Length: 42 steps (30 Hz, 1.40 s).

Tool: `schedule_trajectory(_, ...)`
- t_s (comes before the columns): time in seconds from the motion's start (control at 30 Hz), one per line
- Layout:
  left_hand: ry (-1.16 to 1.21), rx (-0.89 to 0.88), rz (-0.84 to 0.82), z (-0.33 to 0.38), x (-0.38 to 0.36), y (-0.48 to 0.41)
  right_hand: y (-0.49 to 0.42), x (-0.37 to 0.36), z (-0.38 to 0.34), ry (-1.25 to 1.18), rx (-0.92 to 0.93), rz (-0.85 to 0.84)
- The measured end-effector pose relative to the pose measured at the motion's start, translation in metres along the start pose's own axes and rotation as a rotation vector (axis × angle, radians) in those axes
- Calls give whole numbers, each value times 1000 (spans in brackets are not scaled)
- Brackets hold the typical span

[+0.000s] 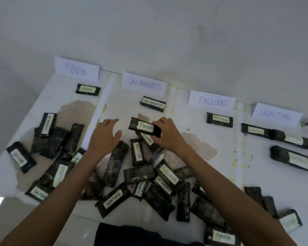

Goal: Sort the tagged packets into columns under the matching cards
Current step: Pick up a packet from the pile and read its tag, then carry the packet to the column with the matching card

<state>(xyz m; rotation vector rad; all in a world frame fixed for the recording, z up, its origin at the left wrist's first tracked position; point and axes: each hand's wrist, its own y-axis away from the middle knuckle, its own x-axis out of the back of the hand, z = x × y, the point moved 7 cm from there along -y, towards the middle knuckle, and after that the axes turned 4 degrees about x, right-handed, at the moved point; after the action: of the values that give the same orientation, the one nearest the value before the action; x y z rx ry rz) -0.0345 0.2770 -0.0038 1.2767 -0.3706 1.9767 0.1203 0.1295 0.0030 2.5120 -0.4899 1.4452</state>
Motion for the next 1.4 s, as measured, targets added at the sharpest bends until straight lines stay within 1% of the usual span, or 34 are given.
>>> schedule_trajectory(0.1,-17,30,-19,-39,25,-5,-30,-14,-29,-36,-22,-11)
schedule_trajectory(0.27,-27,91,-58,-99,55,-19,-86,-47,-76,-21,-42,-56)
schedule_trajectory(0.43,-27,73,-127,-153,61,-40,-146,-86,-111,12,-57,-101)
schedule_trajectory(0.53,-47,60,-163,-172,61,-52,-182,-110,-123,45,-67,-140)
schedule_trajectory(0.6,-64,31,-186,-171,57,-53,-193,-118,-124,52,-92,-159)
schedule_trajectory(0.67,-69,51,-202,-200,58,-70,-227,-143,-132,53,-117,-177)
schedule_trajectory(0.77,-64,24,-185,-200,57,-76,-239,-149,-133,60,-106,-166)
schedule_trajectory(0.87,-55,17,-160,-211,56,-90,-255,-168,-137,86,-83,-211)
schedule_trajectory(0.93,-64,66,-95,-223,61,-95,-260,-178,-137,115,-86,-220)
schedule_trajectory(1.03,-34,270,39,-251,76,-92,-261,-181,-137,126,-97,-193)
schedule_trajectory(1.07,-14,344,40,-261,79,-89,-260,-181,-137,133,-97,-189)
schedule_trajectory(1.13,27,438,-14,-275,78,-83,-256,-178,-138,144,-94,-164)
schedule_trajectory(1.23,85,466,-79,-285,74,-79,-243,-169,-145,117,-84,-52)
schedule_trajectory(1.3,123,459,-100,-286,75,-80,-232,-165,-154,83,-88,-18)
schedule_trajectory(1.4,213,441,-134,-279,82,-86,-214,-170,-171,-17,-78,-87)
